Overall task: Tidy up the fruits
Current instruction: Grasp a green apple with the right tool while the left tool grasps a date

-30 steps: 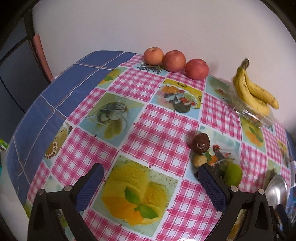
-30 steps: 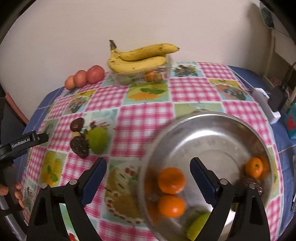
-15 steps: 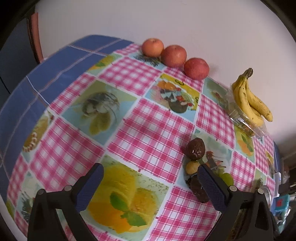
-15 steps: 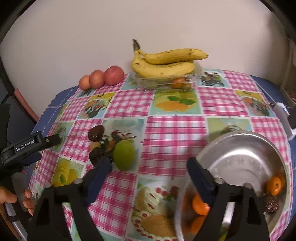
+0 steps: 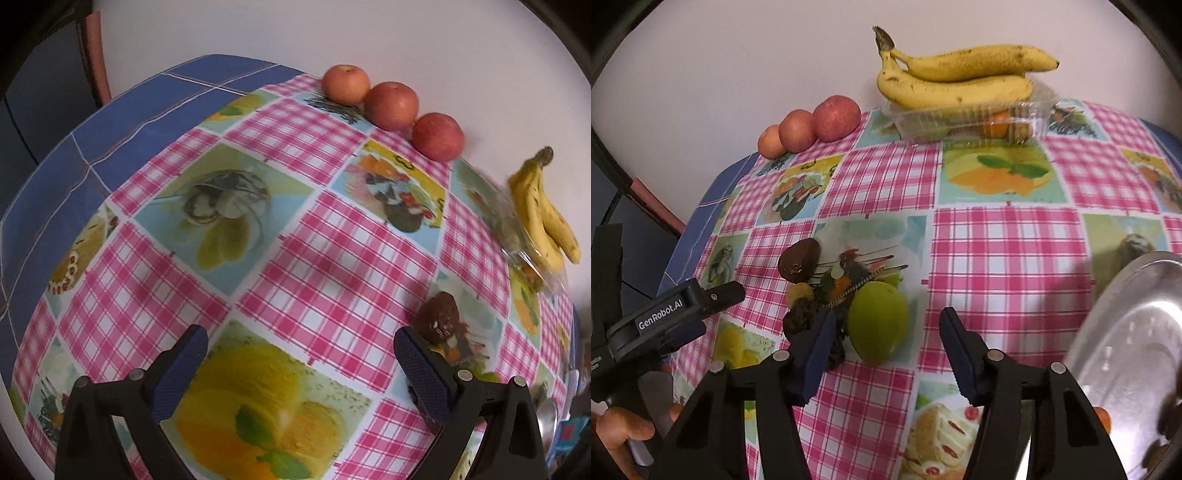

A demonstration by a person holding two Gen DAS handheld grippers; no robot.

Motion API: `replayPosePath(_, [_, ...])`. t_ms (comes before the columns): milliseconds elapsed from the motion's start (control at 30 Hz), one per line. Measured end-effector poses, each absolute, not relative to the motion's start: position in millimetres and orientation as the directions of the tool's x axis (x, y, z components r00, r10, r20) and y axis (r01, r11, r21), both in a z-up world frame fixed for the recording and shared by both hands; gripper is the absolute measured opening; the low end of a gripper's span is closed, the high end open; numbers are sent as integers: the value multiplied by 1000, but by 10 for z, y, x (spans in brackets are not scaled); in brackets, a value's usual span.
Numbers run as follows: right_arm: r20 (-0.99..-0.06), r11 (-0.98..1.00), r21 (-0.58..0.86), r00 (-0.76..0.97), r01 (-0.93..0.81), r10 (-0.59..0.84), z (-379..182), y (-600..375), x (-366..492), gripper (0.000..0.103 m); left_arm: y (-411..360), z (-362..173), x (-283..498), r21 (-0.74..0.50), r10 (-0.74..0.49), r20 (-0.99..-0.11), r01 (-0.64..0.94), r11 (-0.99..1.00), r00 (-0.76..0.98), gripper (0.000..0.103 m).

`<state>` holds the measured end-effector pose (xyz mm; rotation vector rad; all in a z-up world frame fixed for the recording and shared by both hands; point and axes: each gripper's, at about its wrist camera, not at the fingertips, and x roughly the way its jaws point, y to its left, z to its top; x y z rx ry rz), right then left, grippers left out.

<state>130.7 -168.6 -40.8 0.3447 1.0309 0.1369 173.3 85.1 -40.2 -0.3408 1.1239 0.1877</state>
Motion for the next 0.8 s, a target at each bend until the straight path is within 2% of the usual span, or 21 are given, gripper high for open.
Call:
replayPosePath(133, [-817, 933, 358, 499, 47, 288, -482, -1665, 1354, 50, 856, -416, 1734, -175, -24, -905, -320, 931, 424, 101])
replayPosePath(233, [-811, 924, 379, 496, 44, 309, -516, -1661, 1365, 42, 807, -418, 1750, -179, -36, -905, -304, 936, 423, 101])
replayPosePath(500, [-817, 930, 362, 504, 70, 280, -503, -1778, 1344, 41, 629, -447, 1747, -236, -115, -905, -257, 937, 409, 101])
replayPosePath(667, [-816, 937, 333, 530, 107, 229, -421, -1971, 1307, 41, 493, -454, 1738, -267, -162, -903, -225, 937, 397, 95])
replayPosePath(800, [-803, 934, 333, 557, 128, 210, -311, -2129, 1273, 41, 366, -468, 1720, -303, -213, -900, -193, 933, 380, 85])
